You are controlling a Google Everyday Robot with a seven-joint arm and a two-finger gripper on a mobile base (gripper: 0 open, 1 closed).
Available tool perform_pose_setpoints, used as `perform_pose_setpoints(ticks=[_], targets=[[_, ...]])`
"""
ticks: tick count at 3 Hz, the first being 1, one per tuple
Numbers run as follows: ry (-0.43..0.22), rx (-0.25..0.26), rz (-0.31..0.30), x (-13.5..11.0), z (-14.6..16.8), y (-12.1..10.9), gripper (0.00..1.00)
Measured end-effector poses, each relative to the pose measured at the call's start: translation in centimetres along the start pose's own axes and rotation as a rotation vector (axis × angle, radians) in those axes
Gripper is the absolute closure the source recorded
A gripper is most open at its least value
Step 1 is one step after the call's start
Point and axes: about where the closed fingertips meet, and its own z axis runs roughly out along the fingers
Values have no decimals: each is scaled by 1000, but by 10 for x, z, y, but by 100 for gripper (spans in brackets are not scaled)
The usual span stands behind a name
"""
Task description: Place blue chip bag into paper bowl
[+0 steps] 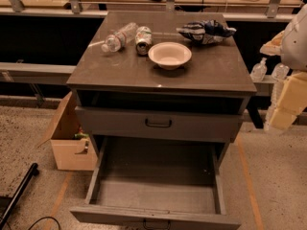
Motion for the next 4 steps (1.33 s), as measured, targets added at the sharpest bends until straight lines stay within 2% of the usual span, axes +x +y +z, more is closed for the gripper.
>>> perform_pose_setpoints(ticks=[1,2,3,4], targets=[[0,0,0,0,0,0,0],[-37,30,13,4,6,-9,0],[-124,109,80,26,28,-46,0],[-183,224,134,42,57,-110,0]])
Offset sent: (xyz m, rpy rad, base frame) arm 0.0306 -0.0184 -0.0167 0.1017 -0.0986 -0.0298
